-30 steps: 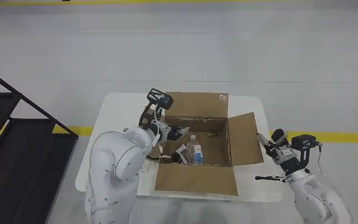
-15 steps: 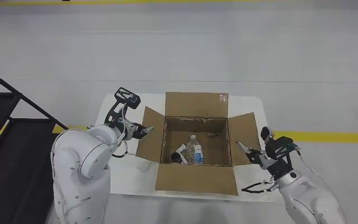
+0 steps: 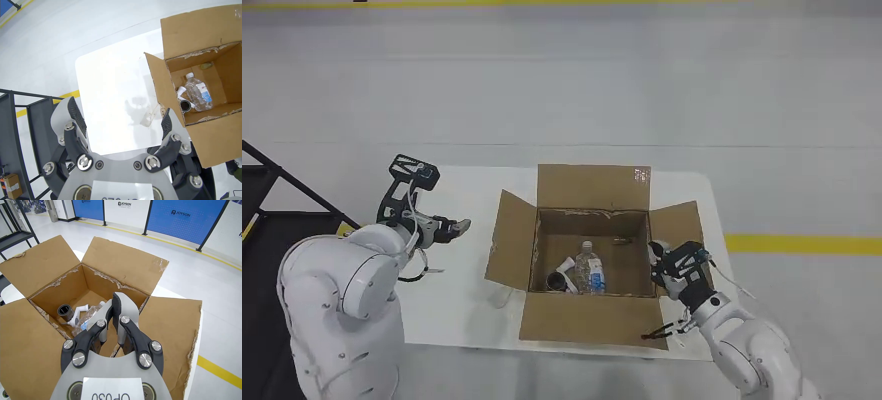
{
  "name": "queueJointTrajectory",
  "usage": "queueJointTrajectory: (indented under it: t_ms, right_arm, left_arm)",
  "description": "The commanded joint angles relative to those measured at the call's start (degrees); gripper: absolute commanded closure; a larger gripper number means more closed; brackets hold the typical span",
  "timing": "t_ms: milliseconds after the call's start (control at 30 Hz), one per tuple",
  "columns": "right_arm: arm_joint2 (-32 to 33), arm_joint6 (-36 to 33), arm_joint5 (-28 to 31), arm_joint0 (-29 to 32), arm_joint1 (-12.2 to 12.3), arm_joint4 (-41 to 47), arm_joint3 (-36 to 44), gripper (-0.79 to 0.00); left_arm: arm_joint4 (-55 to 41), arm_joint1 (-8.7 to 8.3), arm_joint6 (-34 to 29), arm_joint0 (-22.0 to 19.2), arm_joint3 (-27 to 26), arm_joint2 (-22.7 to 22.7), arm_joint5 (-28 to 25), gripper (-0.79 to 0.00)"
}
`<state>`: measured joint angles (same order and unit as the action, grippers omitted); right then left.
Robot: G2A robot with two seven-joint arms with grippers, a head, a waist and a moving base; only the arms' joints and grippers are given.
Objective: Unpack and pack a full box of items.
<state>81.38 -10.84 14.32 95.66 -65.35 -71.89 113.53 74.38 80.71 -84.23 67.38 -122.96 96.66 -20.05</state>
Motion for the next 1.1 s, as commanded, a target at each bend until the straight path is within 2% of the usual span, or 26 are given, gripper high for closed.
queueJointTrajectory:
  t_ms: [0, 167, 267, 400, 533, 700, 1067]
  right_arm:
    - [0.0, 0.0, 0.0, 0.0, 0.0, 0.0, 0.0, 0.0]
    - [-0.5, -1.0, 0.9, -0.7, 0.0, -0.3, -1.0, 0.0]
    - [-1.5, -4.6, -0.8, -3.9, -0.2, 0.6, -1.4, 0.0]
    - [-5.9, -19.1, -8.9, -13.2, -1.2, 0.1, -2.4, 0.0]
    - [-13.4, -29.4, -11.0, -23.2, -2.5, -0.5, -8.5, 0.0]
    - [-18.6, -32.4, -12.5, -29.8, -4.0, 2.6, -17.1, 0.0]
    - [-18.6, -32.4, -12.5, -29.8, -4.0, 2.6, -17.1, 0.0]
  left_arm:
    - [0.0, 0.0, 0.0, 0.0, 0.0, 0.0, 0.0, -0.785]
    - [0.0, 0.0, 0.0, 0.0, 0.0, 0.0, 0.0, -0.785]
    - [0.0, 0.0, 0.0, 0.0, 0.0, 0.0, 0.0, -0.785]
    - [0.0, 0.0, 0.0, 0.0, 0.0, 0.0, 0.0, -0.785]
    - [0.0, 0.0, 0.0, 0.0, 0.0, 0.0, 0.0, -0.785]
    - [0.0, 0.0, 0.0, 0.0, 0.0, 0.0, 0.0, -0.785]
    - [0.0, 0.0, 0.0, 0.0, 0.0, 0.0, 0.0, -0.785]
